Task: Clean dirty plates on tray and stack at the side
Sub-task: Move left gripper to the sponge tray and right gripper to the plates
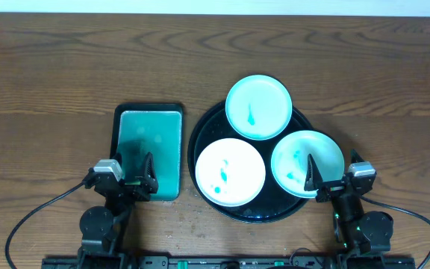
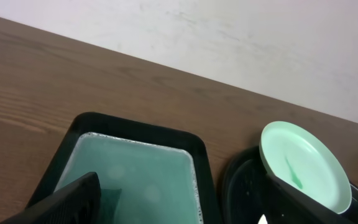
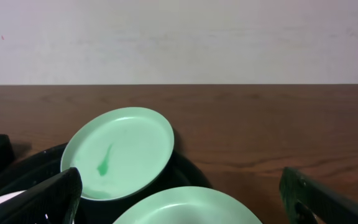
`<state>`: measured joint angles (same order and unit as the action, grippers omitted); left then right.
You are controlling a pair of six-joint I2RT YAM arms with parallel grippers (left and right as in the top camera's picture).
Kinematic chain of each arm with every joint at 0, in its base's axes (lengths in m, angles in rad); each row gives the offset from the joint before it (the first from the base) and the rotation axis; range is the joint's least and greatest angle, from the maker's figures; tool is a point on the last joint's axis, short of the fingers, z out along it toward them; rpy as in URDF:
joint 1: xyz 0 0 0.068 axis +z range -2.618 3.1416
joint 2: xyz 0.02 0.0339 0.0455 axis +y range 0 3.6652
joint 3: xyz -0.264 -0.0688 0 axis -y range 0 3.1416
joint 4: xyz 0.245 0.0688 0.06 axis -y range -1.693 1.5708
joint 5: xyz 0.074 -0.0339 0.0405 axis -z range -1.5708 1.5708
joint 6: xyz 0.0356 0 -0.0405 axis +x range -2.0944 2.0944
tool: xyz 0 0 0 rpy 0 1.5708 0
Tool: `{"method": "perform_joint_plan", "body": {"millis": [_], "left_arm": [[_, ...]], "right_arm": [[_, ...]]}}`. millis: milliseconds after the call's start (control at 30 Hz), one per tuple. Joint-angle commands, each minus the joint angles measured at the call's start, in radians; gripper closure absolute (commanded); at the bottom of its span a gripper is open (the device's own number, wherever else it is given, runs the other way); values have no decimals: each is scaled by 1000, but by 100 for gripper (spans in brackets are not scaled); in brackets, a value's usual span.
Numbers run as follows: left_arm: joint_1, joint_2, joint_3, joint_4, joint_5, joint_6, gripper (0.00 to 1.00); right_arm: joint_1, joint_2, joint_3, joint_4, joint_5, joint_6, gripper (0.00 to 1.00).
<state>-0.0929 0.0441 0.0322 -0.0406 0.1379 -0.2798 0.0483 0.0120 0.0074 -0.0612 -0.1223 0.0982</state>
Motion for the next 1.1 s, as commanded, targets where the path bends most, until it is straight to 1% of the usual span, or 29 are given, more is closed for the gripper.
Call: {"method": "perform_joint_plan", "body": {"millis": [0,100,200,300,400,467,533,633,733,800,867,933,1033,1067], "left_arm": [[-2,1,-28,16,66,13,18],[-2,1,-28,94,175,13,18],[-2,1,-19,184,234,5,18],[-2,6,47,167,234,2,18],[-2,69,189,19,150,-37,18],[-2,161,317,-106,117,-24,18],[-2,286,451,-217,120,16,18],[-2,481,634,-379,163,57,18],[-2,681,833,-577,245,58,18],[-2,795,958,-706,313,58,18],[-2,888,1063,-804,367,58,18],[-2,953,1132,-877,394,58,18],[-2,1004,1155,-900,411,45,18],[-2,1015,1155,-918,435,31,1]], "right_arm": [[3,0,-2,9,-6,21,1],[3,0,-2,38,-52,61,1],[3,0,-1,80,-152,93,1],[3,0,26,99,-197,105,1],[3,17,115,61,-201,111,1],[3,67,209,-2,-200,105,1],[3,153,312,-65,-203,95,1],[3,333,486,-198,-251,95,1],[3,549,685,-396,-338,83,1],[3,695,810,-525,-452,29,1],[3,824,911,-631,-567,-23,1],[3,930,978,-678,-634,-25,1],[3,1050,1012,-672,-669,-6,1],[3,1081,1012,-673,-670,-5,1]]}}
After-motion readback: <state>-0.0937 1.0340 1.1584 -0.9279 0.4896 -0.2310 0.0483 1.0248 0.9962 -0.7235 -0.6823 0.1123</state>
